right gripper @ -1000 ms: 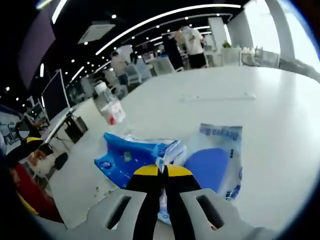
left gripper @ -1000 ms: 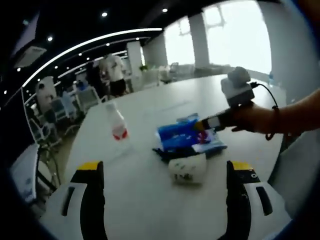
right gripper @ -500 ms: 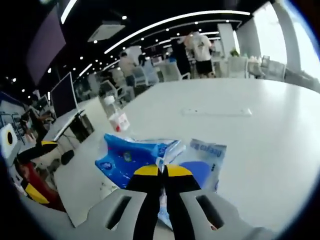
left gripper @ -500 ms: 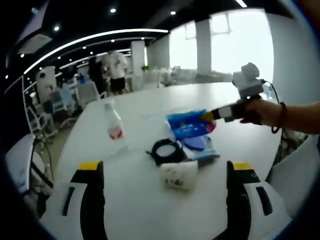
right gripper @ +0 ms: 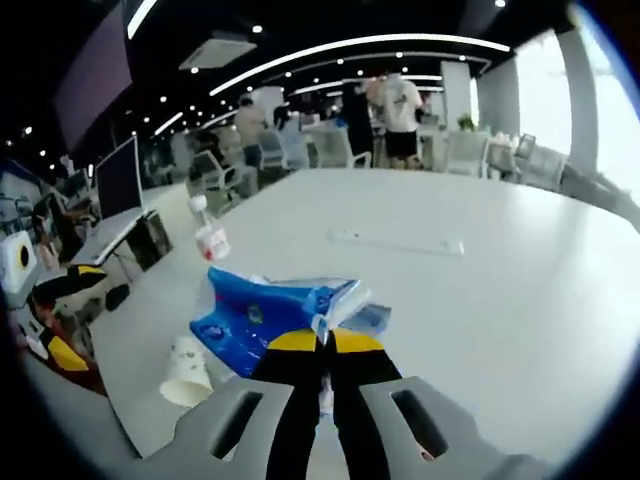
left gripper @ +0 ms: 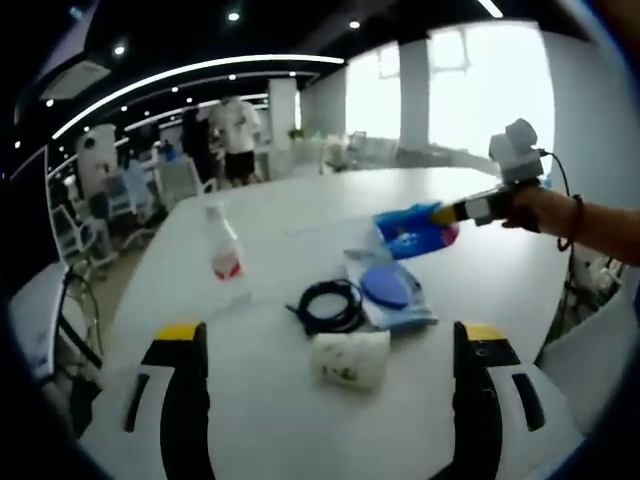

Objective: Arrange the tabletop items into an orderly group along one side of the table until the central work area is clear of visible clutter.

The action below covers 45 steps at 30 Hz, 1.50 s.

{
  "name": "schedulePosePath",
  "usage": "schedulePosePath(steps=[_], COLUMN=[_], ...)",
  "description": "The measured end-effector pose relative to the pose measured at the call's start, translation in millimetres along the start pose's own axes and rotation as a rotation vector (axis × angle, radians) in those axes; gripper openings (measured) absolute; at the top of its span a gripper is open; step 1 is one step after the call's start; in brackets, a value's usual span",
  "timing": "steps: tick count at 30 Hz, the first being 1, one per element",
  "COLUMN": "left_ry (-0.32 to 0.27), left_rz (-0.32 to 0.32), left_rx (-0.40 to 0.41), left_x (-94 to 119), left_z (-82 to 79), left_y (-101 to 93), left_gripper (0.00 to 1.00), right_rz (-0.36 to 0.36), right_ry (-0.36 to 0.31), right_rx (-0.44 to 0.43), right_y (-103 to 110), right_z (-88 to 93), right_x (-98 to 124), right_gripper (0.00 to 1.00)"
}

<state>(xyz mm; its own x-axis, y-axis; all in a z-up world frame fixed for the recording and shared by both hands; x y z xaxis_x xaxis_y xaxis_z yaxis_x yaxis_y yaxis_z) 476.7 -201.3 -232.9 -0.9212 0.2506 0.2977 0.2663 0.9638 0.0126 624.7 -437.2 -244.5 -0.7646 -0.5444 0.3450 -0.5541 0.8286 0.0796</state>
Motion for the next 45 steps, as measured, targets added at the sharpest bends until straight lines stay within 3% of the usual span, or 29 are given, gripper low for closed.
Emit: schedulePosePath(steps=[17,26,30,35,45], left_ry=[0.016,0.042,0.057,0.032,0.071], left_rz=[-0.044,-0.064,-0.069,-0.075,-0.11], left_rx=[0.008,0.019,-0.012,0.016,0.032], left_x=[0,-1,-1,-1,1], left_z=[4.1,12.4,14.3,13.5,26.5], left_y=[18.2,28.1,29.9,33.1,44.2], left_gripper=[0.99,0.99,0.99,0.99,0.99], right_rz=[0.106,0.124,0.138,0.149,0.177], right_ry=[0.005,0.018,0.023,0.035,0.057], right_rx=[0.006,0.056,0.062,0.072,0.079], right_y=[-64,-86,-97,-107,-133], right_z=[-3.4,-2.5,-1.4,3.6,15.1], right_x=[4,0,-4,-6,-7], right_gripper=[0.02,0.02,0.02,0.02,0.03])
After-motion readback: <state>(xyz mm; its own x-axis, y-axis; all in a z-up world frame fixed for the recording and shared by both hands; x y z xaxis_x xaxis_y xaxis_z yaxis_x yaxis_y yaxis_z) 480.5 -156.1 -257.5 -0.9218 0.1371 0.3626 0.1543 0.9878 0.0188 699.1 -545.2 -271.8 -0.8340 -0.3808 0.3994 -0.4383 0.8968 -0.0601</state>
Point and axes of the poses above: the point that each gripper's makers call its tool centre point, and the gripper's own axes: x roughly backward along the fingers, y roughly to its left, z roughly out of its underside, the point moved 3 cm from there along x, roughly backward along the fingers, and after that the axes turned 9 degrees about -y, right-handed, at the moved point
